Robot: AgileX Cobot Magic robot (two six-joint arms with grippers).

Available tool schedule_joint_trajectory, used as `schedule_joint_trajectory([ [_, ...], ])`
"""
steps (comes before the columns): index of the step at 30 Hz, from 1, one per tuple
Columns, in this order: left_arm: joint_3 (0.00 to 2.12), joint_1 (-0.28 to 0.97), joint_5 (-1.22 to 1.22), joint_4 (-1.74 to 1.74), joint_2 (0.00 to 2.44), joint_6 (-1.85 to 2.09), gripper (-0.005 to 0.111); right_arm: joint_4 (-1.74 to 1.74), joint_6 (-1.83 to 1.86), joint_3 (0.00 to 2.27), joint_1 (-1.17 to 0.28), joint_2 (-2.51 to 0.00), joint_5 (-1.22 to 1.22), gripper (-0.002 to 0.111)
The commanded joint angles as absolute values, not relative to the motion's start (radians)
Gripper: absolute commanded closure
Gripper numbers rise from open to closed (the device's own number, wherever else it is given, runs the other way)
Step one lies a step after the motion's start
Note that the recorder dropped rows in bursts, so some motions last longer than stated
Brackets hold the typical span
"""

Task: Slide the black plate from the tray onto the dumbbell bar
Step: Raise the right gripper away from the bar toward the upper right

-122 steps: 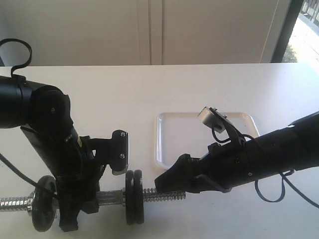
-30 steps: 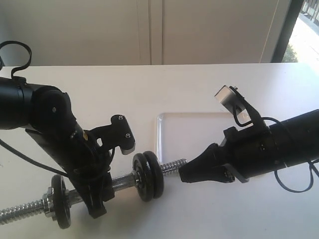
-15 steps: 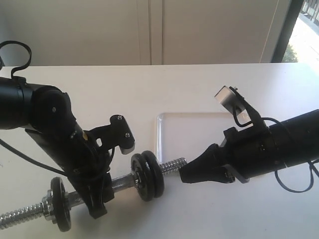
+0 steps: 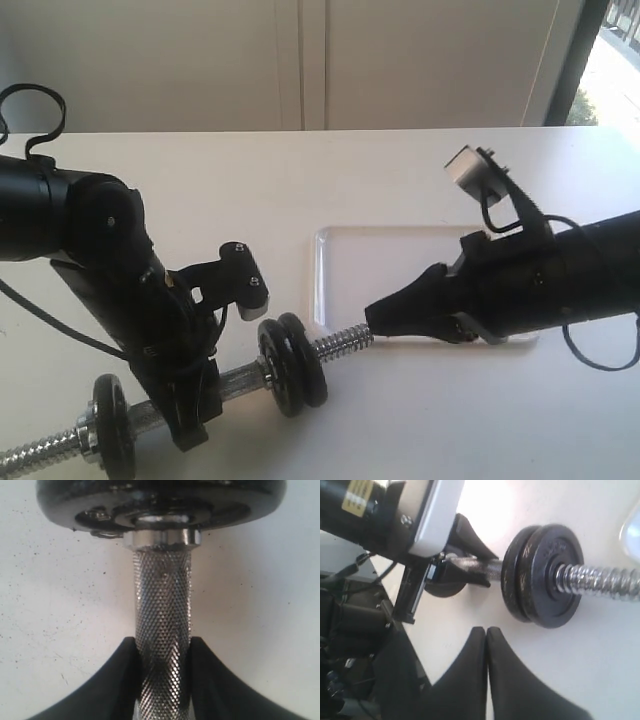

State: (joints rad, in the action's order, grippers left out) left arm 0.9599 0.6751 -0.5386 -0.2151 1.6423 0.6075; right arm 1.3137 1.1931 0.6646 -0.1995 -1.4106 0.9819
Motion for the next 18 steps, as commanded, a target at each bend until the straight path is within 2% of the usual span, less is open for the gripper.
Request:
schedule_joint_trajectory([
  [1,0.988,0.679,-0.531,-0.276,1.612,0.601,0.107,1.327,1.208,0.667,-0.194,-1.275,0.863,0.108],
  [11,0.988,0.679,-0.533,-0.276,1.627,0.601,0.105,1.269,1.131,0.665,-0.194,-1.068,0.744,0.108],
  [13,0.988,0.679,-0.536,-0.276,1.640,0.601,0.096,1.258,1.112,0.661,-0.194,-1.058,0.733,0.108],
  [18,0.988,0.679,-0.538,-0.276,1.681,0.601,0.064,1.254,1.112,0.661,-0.194,-1.057,0.734,0.108],
])
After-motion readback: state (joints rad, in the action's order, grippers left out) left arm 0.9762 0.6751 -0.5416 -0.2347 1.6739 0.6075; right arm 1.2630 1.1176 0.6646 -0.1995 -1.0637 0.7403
